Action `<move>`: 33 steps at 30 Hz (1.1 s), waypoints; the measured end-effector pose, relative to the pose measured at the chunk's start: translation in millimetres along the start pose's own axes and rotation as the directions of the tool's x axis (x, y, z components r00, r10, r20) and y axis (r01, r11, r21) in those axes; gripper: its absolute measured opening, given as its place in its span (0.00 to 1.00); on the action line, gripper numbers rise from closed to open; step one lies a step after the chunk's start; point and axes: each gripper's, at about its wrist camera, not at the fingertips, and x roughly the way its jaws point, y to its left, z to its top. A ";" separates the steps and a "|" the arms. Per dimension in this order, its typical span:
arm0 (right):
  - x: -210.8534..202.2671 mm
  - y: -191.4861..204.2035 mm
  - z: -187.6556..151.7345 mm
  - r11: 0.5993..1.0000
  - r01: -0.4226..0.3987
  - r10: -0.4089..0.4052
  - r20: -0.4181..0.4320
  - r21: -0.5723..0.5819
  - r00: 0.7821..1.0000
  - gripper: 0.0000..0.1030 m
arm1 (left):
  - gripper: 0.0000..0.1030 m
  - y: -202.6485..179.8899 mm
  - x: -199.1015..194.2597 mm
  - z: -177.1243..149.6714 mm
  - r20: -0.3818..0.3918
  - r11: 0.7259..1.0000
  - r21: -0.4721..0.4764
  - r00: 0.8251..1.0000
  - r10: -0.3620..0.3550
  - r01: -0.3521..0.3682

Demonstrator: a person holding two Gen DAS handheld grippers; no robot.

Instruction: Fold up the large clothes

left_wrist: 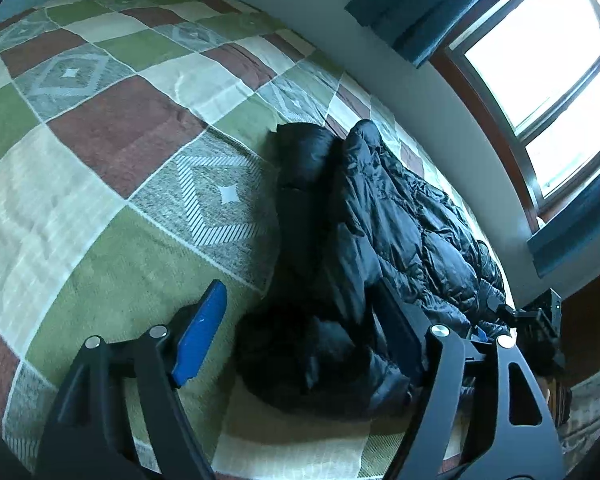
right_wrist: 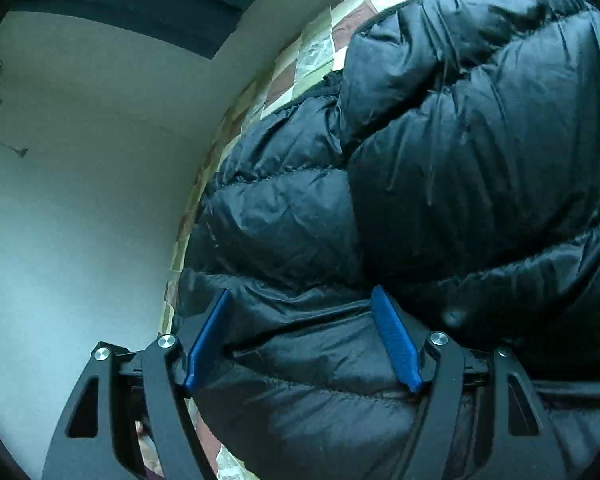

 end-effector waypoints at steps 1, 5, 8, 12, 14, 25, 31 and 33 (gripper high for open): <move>1.0 1.0 -0.1 1.000 0.004 -0.004 -0.001 -0.005 1.000 0.69 | 0.73 0.2 2.5 2.3 -0.006 1.000 -0.004 1.000 -0.005 0.005; 3.2 5.4 -4.1 1.000 0.016 -0.016 -0.002 -0.025 1.000 0.69 | 0.73 4.6 17.9 15.4 -0.026 0.999 -0.037 0.999 -0.029 0.028; 7.9 7.1 -2.4 0.999 0.019 -0.020 -0.004 -0.032 1.000 0.69 | 0.73 6.6 30.2 25.1 -0.048 0.997 -0.047 0.997 -0.058 0.055; 10.2 7.8 -1.2 0.999 0.025 -0.025 -0.006 -0.038 1.000 0.69 | 0.73 1.2 47.7 37.5 -0.082 0.996 -0.037 0.993 -0.089 0.087; 10.7 7.9 -2.0 0.999 0.029 -0.029 -0.005 -0.042 1.000 0.69 | 0.73 -3.8 58.6 42.7 -0.111 0.993 -0.036 0.987 -0.118 0.115; 19.1 15.3 -5.3 0.995 0.061 -0.062 -0.010 -0.081 0.998 0.69 | 0.31 -27.3 97.2 52.3 -0.242 0.971 0.029 0.944 -0.224 0.238; 21.3 16.7 -7.0 0.995 0.057 -0.058 -0.012 -0.079 0.998 0.69 | 0.18 -65.9 66.0 66.0 -0.209 0.945 0.129 0.940 -0.271 0.301; 21.6 16.8 -7.9 0.995 0.059 -0.060 -0.008 -0.082 0.998 0.69 | 0.17 -89.0 48.7 70.9 -0.193 0.926 0.180 0.935 -0.298 0.333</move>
